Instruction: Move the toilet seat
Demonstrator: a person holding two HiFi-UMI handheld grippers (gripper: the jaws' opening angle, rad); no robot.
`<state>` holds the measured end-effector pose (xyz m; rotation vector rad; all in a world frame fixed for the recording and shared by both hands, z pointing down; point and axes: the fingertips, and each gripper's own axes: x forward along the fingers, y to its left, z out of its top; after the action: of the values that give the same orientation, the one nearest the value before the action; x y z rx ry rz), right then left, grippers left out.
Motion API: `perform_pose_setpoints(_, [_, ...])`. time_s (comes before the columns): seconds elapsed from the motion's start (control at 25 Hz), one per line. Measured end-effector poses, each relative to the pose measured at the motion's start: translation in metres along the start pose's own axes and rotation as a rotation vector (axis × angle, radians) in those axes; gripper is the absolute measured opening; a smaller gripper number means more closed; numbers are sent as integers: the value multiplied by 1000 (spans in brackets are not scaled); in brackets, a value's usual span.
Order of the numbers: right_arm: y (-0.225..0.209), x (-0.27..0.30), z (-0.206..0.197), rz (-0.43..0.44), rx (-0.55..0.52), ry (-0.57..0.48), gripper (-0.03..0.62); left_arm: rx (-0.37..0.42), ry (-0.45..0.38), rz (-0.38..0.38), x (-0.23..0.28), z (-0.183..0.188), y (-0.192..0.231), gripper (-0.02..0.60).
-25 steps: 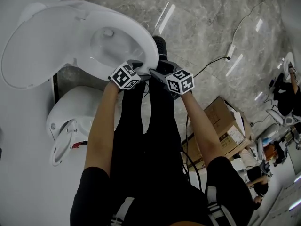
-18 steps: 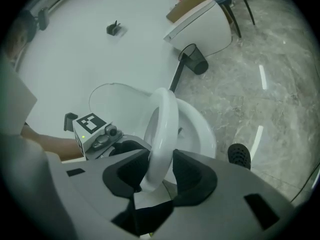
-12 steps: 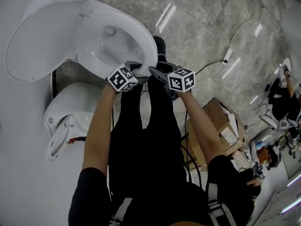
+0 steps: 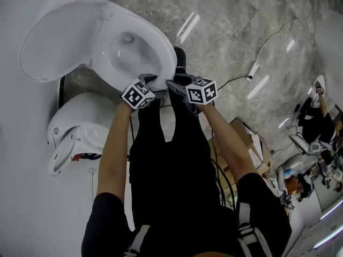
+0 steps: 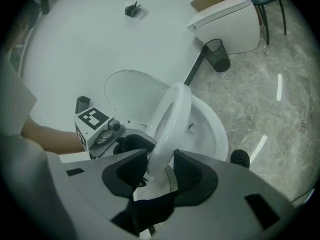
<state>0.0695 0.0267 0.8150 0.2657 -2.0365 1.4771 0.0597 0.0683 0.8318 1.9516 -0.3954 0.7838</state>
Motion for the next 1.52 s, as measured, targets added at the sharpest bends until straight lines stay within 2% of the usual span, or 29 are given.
perform_pose_setpoints(0.56, [43,-10,17,71,-51,58,161,-118,-99,251,-48,9,-13,316])
perform_pose_setpoints(0.68, [50,-11,22,87,-87,87,160,-88,-74,289,-51,14,-12,314])
perform_pose_setpoints(0.92, [65,-11,28,74,-124,123,161,59,-28,381,-55,16,-14,306])
perform_pose_setpoints(1.2, [85,-13,41,23,-119,81,166,110,-80,397,-76,22,-18,291])
perform_pose_setpoints(1.52, [111,-11,61,-23,-88,0,172,124,-96,313,-104,29,-21,291])
